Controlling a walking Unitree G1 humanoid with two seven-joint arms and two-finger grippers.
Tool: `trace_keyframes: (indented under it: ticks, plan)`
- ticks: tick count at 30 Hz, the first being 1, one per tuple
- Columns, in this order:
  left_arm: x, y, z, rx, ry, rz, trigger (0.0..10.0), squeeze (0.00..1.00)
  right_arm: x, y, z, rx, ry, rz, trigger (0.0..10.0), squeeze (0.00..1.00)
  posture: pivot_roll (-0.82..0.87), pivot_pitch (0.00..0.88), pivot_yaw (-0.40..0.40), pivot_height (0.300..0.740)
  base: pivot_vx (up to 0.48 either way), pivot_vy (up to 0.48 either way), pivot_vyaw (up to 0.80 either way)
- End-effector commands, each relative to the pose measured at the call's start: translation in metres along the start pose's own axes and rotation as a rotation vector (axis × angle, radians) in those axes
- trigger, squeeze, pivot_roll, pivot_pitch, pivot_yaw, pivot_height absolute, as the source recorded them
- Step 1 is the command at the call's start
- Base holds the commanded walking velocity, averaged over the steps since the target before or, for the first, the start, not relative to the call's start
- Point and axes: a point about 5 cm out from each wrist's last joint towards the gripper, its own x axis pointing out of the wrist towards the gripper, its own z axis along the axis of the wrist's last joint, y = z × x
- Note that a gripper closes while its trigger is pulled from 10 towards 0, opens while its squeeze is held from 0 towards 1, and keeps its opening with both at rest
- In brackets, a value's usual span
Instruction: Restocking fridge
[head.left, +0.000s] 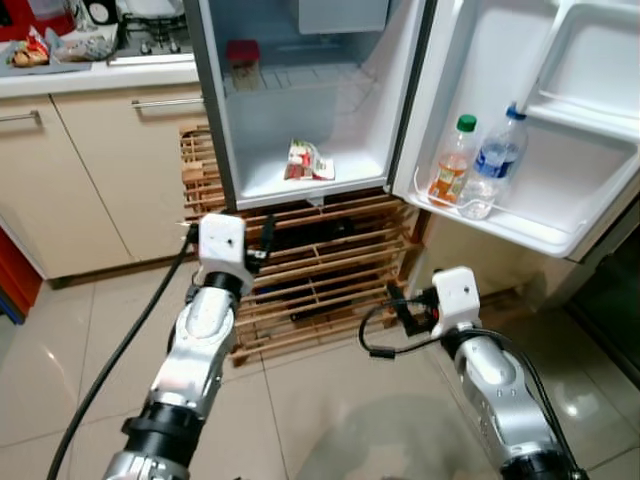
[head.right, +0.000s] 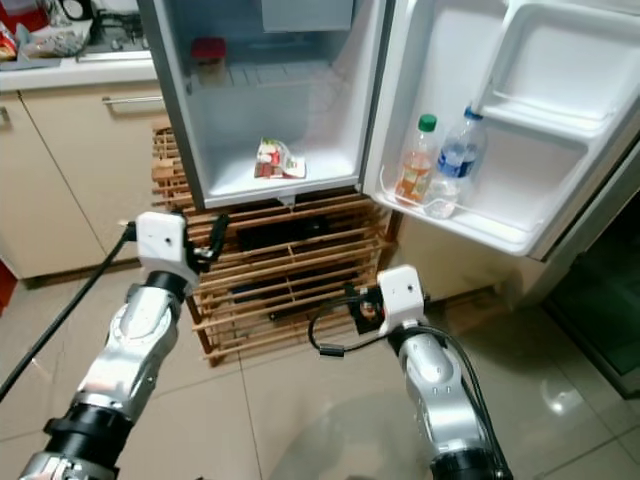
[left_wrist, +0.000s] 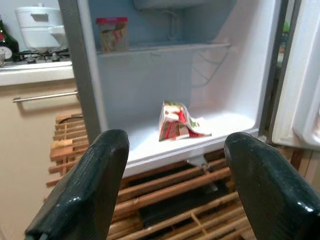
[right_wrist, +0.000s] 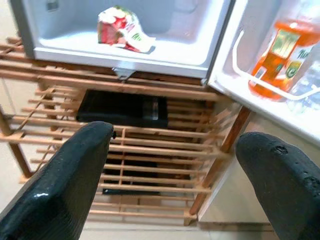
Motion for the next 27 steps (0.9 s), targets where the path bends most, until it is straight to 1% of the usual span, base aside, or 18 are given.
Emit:
trace_keyframes:
  ticks: [1, 10, 13, 16, 19, 22, 24, 26, 27]
  plan:
    - [0.006, -0.001, 0.009, 0.010, -0.032, 0.011, 10.0, 0.00, 0.004, -0.004, -0.001, 0.008, 0.011, -0.009, 10.0, 0.02, -0.04, 0.000, -0.050, 0.727, 0.480, 0.000, 0.61]
    - [0.010, 0.004, 0.015, 0.025, -0.038, 0.015, 10.0, 0.00, 0.017, -0.004, 0.006, -0.018, -0.011, -0.012, 10.0, 0.02, -0.01, 0.000, -0.033, 0.731, 0.480, 0.000, 0.54]
    - [0.013, 0.004, 0.019, 0.040, -0.051, 0.000, 10.0, 0.00, 0.020, 0.001, 0.009, -0.015, -0.027, 0.007, 10.0, 0.00, -0.02, 0.000, -0.033, 0.731, 0.480, 0.000, 0.00]
    - [0.015, 0.004, 0.014, 0.056, -0.041, -0.009, 10.0, 0.00, 0.022, 0.006, 0.006, -0.012, -0.019, 0.015, 10.0, 0.00, -0.01, 0.000, -0.044, 0.731, 0.480, 0.000, 0.00]
    - [0.017, 0.005, 0.015, 0.060, -0.039, -0.016, 10.0, 0.00, 0.023, 0.009, 0.005, 0.002, -0.018, 0.020, 10.0, 0.00, -0.01, 0.000, -0.050, 0.731, 0.480, 0.000, 0.00]
    - [0.019, 0.002, 0.018, 0.071, -0.047, -0.046, 10.0, 0.00, 0.025, 0.017, 0.005, -0.029, -0.022, 0.061, 10.0, 0.00, 0.00, 0.000, -0.051, 0.731, 0.480, 0.000, 0.00]
    - [0.020, 0.002, 0.019, 0.080, -0.052, -0.054, 10.0, 0.00, 0.026, 0.016, 0.005, -0.029, -0.022, 0.057, 10.0, 0.00, 0.00, 0.000, -0.050, 0.731, 0.480, 0.000, 0.00]
    - [0.020, 0.000, 0.023, 0.096, -0.075, -0.068, 10.0, 0.00, 0.029, 0.014, 0.008, -0.021, -0.029, 0.047, 10.0, 0.00, 0.00, 0.000, -0.047, 0.731, 0.480, 0.000, 0.00]
    - [0.020, 0.000, 0.028, 0.115, -0.102, -0.076, 10.0, 0.00, 0.030, 0.013, 0.009, -0.022, -0.032, 0.045, 10.0, 0.00, 0.00, 0.000, -0.044, 0.731, 0.480, 0.000, 0.00]
